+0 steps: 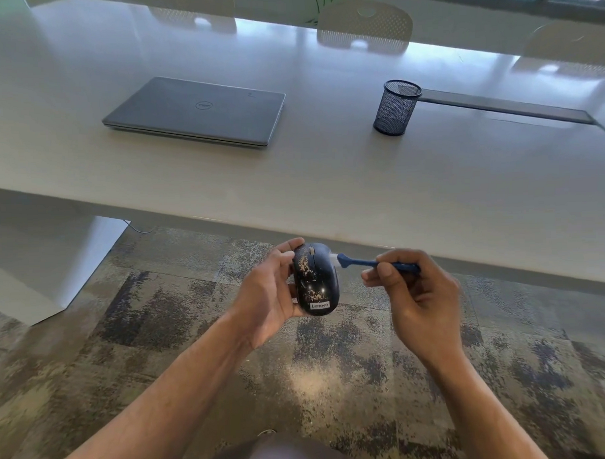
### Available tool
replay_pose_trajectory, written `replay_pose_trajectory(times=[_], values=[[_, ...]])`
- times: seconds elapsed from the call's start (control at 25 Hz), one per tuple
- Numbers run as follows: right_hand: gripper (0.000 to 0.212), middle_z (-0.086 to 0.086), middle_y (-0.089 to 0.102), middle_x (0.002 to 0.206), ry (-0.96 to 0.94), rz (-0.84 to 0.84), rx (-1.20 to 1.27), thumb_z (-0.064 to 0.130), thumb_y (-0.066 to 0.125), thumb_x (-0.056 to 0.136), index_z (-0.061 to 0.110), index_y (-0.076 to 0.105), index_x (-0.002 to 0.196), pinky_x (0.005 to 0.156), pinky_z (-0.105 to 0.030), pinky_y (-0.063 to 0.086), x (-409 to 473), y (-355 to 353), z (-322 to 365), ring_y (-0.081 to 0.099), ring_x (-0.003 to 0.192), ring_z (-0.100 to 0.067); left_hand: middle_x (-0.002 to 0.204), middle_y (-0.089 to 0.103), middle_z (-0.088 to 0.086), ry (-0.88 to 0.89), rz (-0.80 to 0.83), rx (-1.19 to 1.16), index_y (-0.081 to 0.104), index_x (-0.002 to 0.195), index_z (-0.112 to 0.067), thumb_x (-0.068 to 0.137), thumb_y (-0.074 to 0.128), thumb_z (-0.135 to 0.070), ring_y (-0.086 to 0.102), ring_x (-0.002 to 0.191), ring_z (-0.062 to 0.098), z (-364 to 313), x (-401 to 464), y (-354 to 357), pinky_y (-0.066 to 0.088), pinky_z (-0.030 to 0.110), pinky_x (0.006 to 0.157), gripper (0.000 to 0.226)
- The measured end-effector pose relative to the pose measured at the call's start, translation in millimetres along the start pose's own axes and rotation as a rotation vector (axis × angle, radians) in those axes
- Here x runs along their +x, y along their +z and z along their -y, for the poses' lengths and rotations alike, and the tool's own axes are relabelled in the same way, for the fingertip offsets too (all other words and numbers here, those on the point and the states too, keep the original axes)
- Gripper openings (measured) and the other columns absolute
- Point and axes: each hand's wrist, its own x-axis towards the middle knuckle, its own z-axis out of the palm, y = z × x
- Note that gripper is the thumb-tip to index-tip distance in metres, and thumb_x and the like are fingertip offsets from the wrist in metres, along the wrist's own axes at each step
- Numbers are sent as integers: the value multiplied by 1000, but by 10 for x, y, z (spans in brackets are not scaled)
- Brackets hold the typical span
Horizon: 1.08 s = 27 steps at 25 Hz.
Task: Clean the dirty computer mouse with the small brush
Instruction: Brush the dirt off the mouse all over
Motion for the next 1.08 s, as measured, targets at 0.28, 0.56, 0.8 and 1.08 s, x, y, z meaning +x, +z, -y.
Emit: replay_pose_trajectory(times=[0.28, 0.56, 0.8, 1.08], values=[[18, 3, 77, 79, 69, 210, -99, 17, 62, 102, 33, 61, 95, 75, -31, 64, 394, 41, 135, 77, 74, -9, 124, 68, 10, -81, -11, -2, 54, 132, -17, 103, 38, -39, 66, 107, 32, 11, 11, 17, 54, 61, 82, 39], [16, 5, 76, 80, 131, 428, -144, 13, 60, 103, 24, 62, 92, 71, -27, 63, 542, 120, 218, 76, 70, -11, 125, 65, 14, -85, -19, 27, 63, 123, -12, 101, 37, -38, 60, 113, 36, 3, -29, -3, 50, 63, 90, 43], [15, 1, 75, 74, 116, 348, -252, 10, 60, 103, 18, 62, 91, 67, -22, 61, 651, 265, 214, 74, 64, -8, 126, 62, 14, -102, -11, 25, 57, 128, -15, 99, 39, -41, 61, 110, 34, 3, -9, -30, 54, 60, 86, 42], [14, -2, 74, 73, 141, 481, -199, 9, 62, 101, 17, 63, 90, 60, -24, 61, 803, 306, 310, 75, 62, -13, 116, 67, 12, -88, 41, -10, 62, 120, -18, 79, 55, -48, 64, 106, 33, 11, 9, -101, 55, 59, 83, 52]])
